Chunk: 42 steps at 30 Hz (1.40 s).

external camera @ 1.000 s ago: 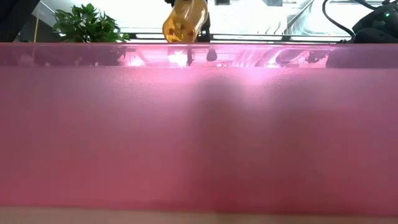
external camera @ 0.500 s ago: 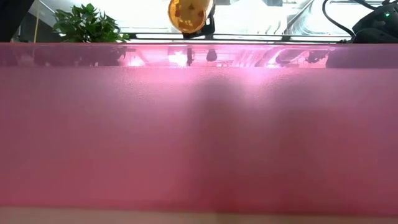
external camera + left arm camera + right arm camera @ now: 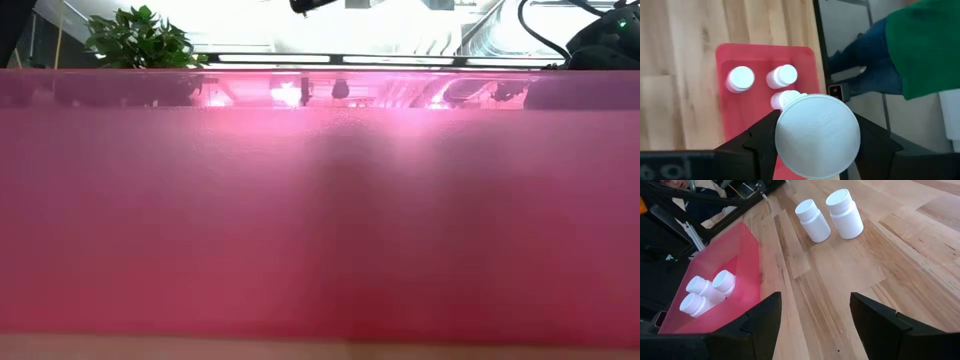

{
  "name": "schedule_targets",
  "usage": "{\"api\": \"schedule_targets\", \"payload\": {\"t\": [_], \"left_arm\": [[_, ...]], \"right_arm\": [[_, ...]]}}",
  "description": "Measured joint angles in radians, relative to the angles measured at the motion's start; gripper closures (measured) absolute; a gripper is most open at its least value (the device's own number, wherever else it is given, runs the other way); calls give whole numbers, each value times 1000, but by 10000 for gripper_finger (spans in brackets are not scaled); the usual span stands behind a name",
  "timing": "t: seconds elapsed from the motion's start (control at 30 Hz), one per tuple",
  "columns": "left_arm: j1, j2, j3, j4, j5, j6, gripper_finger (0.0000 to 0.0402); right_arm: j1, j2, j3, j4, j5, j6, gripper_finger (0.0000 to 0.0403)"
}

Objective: Pick and place pill bottles into a basket
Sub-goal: Put the orange pill bottle into the red bin

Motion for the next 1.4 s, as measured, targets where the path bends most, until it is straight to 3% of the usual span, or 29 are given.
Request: {"api": "schedule_targets", "payload": {"t": [0.17, 0.33, 0.63, 0.87, 1.4], "left_arm": [[-2, -65, 0, -27, -98, -26, 163], [-33, -105, 0, -81, -283, -30, 163], [-105, -127, 0, -171, -383, -89, 163], [-185, -127, -38, -178, -550, -137, 163], [-271, -126, -245, -35, -641, -251, 163]], "right_arm": [[0, 6, 0, 2, 0, 3, 176], [0, 7, 0, 6, 0, 5, 176], [0, 7, 0, 7, 0, 7, 176], [0, 7, 0, 7, 0, 8, 176], [0, 7, 0, 7, -6, 23, 176]]}}
